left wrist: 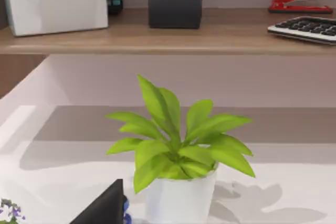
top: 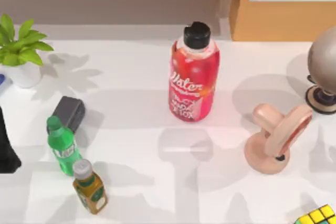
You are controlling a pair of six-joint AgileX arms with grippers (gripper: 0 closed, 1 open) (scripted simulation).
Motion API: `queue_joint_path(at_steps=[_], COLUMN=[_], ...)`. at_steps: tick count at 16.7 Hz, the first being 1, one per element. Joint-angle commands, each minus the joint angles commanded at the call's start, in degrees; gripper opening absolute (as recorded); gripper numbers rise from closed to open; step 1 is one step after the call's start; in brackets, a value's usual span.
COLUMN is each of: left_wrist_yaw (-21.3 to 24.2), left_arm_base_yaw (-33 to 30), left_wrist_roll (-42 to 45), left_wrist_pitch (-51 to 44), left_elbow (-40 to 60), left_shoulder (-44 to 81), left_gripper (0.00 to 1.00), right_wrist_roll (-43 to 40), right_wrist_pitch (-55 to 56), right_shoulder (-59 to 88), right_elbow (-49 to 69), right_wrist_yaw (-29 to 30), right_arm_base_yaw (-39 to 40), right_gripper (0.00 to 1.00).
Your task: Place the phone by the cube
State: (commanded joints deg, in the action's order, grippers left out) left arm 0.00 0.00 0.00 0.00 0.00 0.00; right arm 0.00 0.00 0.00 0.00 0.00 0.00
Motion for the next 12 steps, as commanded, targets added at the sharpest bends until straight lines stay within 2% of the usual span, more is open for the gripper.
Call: queue_joint_path(at_steps=[5,8,12], left_wrist_yaw=[0.0,0.0,0.2], left_arm_base_yaw=[2.8,8.6,19.3], left_wrist_roll=[2.7,8.4,19.1], left_wrist_pitch=[-2.3,-7.5,-17.4], left_elbow=[2.9,9.0,20.1], left_shoulder=[3.7,12.9,32.6], left_gripper=[1.0,1.0,1.0], right_wrist_roll=[0.0,0.0,0.0], right_wrist_pitch=[0.0,0.0,0.0], right_shoulder=[0.0,0.0,0.0], right_elbow=[0.0,0.0,0.0], right_wrist_yaw=[0.0,0.0,0.0], right_arm_base_yaw=[0.0,0.0,0.0], right_gripper=[1.0,1.0,1.0])
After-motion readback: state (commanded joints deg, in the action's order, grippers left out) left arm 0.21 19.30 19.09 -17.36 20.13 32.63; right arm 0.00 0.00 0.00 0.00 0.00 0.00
